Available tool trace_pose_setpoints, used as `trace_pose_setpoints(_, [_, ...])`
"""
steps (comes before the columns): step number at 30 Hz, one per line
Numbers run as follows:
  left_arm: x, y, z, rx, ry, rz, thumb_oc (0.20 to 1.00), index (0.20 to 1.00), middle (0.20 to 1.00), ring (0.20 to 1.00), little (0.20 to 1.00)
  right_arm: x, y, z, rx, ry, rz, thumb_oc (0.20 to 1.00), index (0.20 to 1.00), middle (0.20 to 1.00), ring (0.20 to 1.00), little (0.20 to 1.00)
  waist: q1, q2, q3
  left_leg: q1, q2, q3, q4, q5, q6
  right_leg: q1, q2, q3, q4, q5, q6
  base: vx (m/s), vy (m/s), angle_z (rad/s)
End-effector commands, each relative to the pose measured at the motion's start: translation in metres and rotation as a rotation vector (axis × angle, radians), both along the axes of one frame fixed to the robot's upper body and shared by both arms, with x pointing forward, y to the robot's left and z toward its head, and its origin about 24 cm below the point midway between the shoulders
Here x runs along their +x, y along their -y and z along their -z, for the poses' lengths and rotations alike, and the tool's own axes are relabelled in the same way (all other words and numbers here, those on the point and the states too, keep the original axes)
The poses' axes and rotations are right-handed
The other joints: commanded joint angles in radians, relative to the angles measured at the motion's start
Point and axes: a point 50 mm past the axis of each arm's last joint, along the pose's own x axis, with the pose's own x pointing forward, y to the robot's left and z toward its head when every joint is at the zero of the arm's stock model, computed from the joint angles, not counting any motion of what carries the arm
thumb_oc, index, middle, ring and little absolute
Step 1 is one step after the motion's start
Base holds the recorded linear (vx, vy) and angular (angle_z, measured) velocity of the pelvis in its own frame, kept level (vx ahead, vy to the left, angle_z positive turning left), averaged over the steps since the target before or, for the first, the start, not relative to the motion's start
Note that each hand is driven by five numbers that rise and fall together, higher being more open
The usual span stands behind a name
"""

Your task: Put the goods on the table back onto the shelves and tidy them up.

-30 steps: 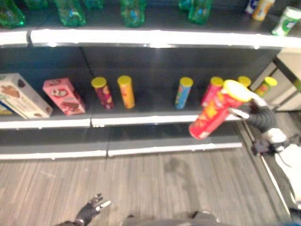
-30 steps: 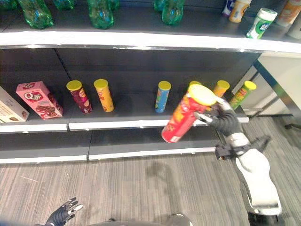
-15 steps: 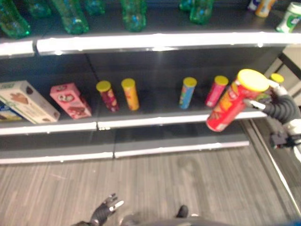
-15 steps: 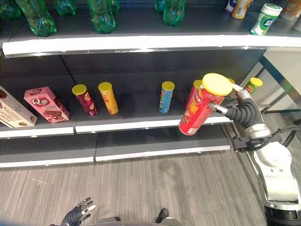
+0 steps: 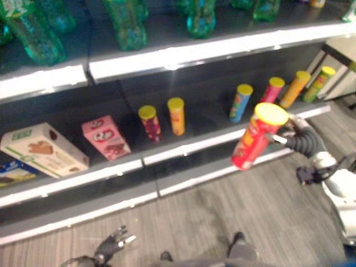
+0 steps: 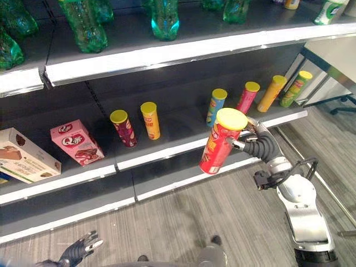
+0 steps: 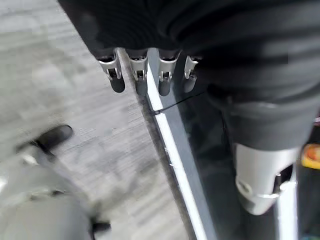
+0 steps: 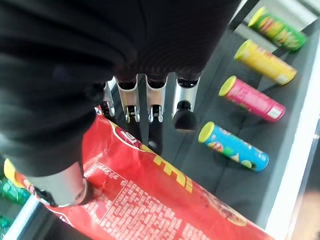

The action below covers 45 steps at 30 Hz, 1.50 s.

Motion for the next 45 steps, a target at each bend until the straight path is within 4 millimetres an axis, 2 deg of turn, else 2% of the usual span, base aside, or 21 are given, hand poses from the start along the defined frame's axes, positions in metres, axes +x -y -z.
trace_pose_setpoints(1, [-0.004, 0.001, -0.004, 0.027, 0.03, 0.015, 1.0, 1.0, 1.0, 1.0, 1.0, -0.005, 0.006, -0.052, -0.098, 0.269, 0.066, 0.2, 0.2, 0.2, 0.2, 0.2, 0.039, -0.044, -0.011, 0.06, 0.041, -0.01, 0.0, -0.064, -0.081, 0.146, 0.007, 0.004, -0.226, 0.067, 0.009, 0.05, -0.137, 0.9])
trace_pose_setpoints(5, [-0.001, 0.007, -0.005, 0.002, 0.053, 0.014, 1.0, 1.0, 1.0, 1.0, 1.0, -0.007, 0.007, -0.055, -0.144, 0.275, 0.076, 0.2, 0.2, 0.2, 0.2, 0.2, 0.029, -0.037, -0.003, 0.058, 0.07, -0.001, 0.004, -0.008, -0.105, 0.223, 0.038, -0.047, -0.282, 0.066, -0.008, 0.02, -0.128, 0.34])
trace_pose_setpoints(6, [0.009, 0.012, -0.005, -0.001, 0.071, 0.028, 1.0, 1.0, 1.0, 1.0, 1.0, -0.005, 0.008, -0.056, -0.132, 0.276, 0.079, 0.2, 0.2, 0.2, 0.2, 0.2, 0.037, -0.057, 0.038, -0.042, 0.074, -0.061, 0.172, -0.029, -0.126, 0.243, 0.028, -0.058, -0.277, 0.053, -0.022, -0.07, -0.126, 0.55])
trace_pose_setpoints(7, [0.01, 0.012, -0.005, -0.001, 0.072, 0.028, 1.0, 1.0, 1.0, 1.0, 1.0, -0.004, 0.008, -0.056, -0.132, 0.277, 0.079, 0.2, 0.2, 0.2, 0.2, 0.2, 0.032, -0.056, 0.038, -0.052, 0.076, -0.068, 0.186, -0.036, -0.126, 0.243, 0.028, -0.064, -0.276, 0.053, -0.022, -0.14, -0.104, 0.55])
trace_pose_setpoints(8, [0.017, 0.014, -0.006, -0.005, 0.087, 0.038, 1.0, 1.0, 1.0, 1.0, 1.0, -0.003, 0.007, -0.06, -0.125, 0.293, 0.072, 0.2, 0.2, 0.2, 0.2, 0.2, 0.033, -0.06, 0.057, -0.11, 0.074, -0.115, 0.194, -0.029, -0.126, 0.236, 0.022, -0.066, -0.27, 0.047, -0.019, -0.13, 0.052, 0.44])
trace_pose_setpoints(9, [0.021, 0.015, -0.008, -0.013, 0.096, 0.038, 1.0, 1.0, 1.0, 1.0, 1.0, -0.004, 0.01, -0.065, -0.13, 0.309, 0.082, 0.2, 0.2, 0.2, 0.2, 0.2, 0.026, -0.052, 0.06, -0.162, 0.113, -0.094, 0.104, 0.039, -0.12, 0.228, 0.017, -0.074, -0.275, 0.044, -0.008, -0.09, 0.09, 0.46])
trace_pose_setpoints(10, [0.018, 0.017, -0.007, -0.024, 0.089, 0.039, 1.0, 1.0, 1.0, 1.0, 1.0, -0.003, 0.008, -0.065, -0.124, 0.31, 0.08, 0.2, 0.2, 0.2, 0.2, 0.2, 0.03, -0.04, 0.053, -0.142, 0.1, -0.092, 0.071, 0.033, -0.104, 0.212, 0.02, -0.068, -0.255, 0.028, 0.0, -0.1, 0.183, 0.47])
trace_pose_setpoints(12, [0.03, 0.015, -0.015, 0.003, 0.138, 0.071, 1.0, 1.0, 1.0, 1.0, 1.0, 0.001, 0.006, -0.079, -0.138, 0.374, 0.084, 0.2, 0.2, 0.2, 0.2, 0.2, 0.027, -0.022, 0.092, -0.175, 0.07, -0.081, 0.05, 0.053, -0.081, 0.11, -0.003, -0.037, -0.195, 0.033, 0.0, -0.18, 0.216, -0.22])
trace_pose_setpoints(13, [0.036, 0.011, -0.021, 0.014, 0.167, 0.069, 1.0, 1.0, 1.0, 1.0, 1.0, 0.004, -0.001, -0.096, -0.166, 0.444, 0.069, 0.2, 0.2, 0.2, 0.2, 0.2, 0.035, -0.017, 0.123, -0.192, 0.052, -0.062, 0.055, 0.049, -0.071, 0.045, -0.018, -0.009, -0.157, 0.042, 0.004, -0.21, 0.225, -0.83])
trace_pose_setpoints(14, [0.038, 0.009, -0.022, 0.026, 0.169, 0.076, 1.0, 1.0, 1.0, 1.0, 1.0, 0.005, -0.005, -0.106, -0.18, 0.488, 0.064, 0.2, 0.2, 0.2, 0.2, 0.2, 0.04, -0.017, 0.137, -0.197, 0.046, -0.053, 0.053, 0.047, -0.066, 0.018, -0.023, 0.007, -0.141, 0.047, 0.008, -0.16, 0.209, -0.73])
trace_pose_setpoints(18, [0.042, 0.005, -0.021, 0.066, 0.157, 0.093, 1.0, 1.0, 1.0, 1.0, 1.0, 0.004, -0.013, -0.122, -0.188, 0.572, 0.053, 0.2, 0.2, 0.2, 0.2, 0.2, 0.05, -0.015, 0.175, -0.214, 0.027, -0.041, 0.053, 0.037, -0.05, -0.038, -0.053, 0.031, -0.099, 0.048, 0.022, -0.05, 0.096, 0.0])
trace_pose_setpoints(28, [0.041, 0.012, -0.018, 0.052, 0.147, 0.118, 1.0, 1.0, 1.0, 1.0, 1.0, 0.005, -0.015, -0.115, -0.208, 0.548, 0.044, 0.2, 0.2, 0.2, 0.2, 0.2, 0.056, -0.022, 0.187, -0.185, 0.034, -0.044, 0.031, 0.038, -0.051, -0.048, -0.062, 0.036, -0.066, 0.043, 0.034, 0.0, 0.001, -0.03])
trace_pose_setpoints(32, [0.041, 0.013, -0.018, 0.06, 0.142, 0.138, 1.0, 1.0, 1.0, 1.0, 1.0, 0.004, -0.013, -0.113, -0.222, 0.539, 0.042, 0.2, 0.2, 0.2, 0.2, 0.2, 0.052, -0.019, 0.194, -0.211, 0.047, -0.055, 0.088, 0.025, -0.057, -0.052, -0.068, 0.029, -0.041, 0.032, 0.034, 0.0, -0.032, 0.02])
trace_pose_setpoints(45, [0.039, 0.012, -0.018, 0.068, 0.137, 0.151, 1.0, 1.0, 1.0, 1.0, 1.0, 0.001, -0.008, -0.109, -0.231, 0.523, 0.052, 0.2, 0.2, 0.2, 0.2, 0.2, 0.041, -0.015, 0.187, -0.234, 0.058, -0.064, 0.118, 0.016, -0.063, -0.056, -0.073, 0.027, -0.028, 0.033, 0.046, 0.0, -0.005, 0.04])
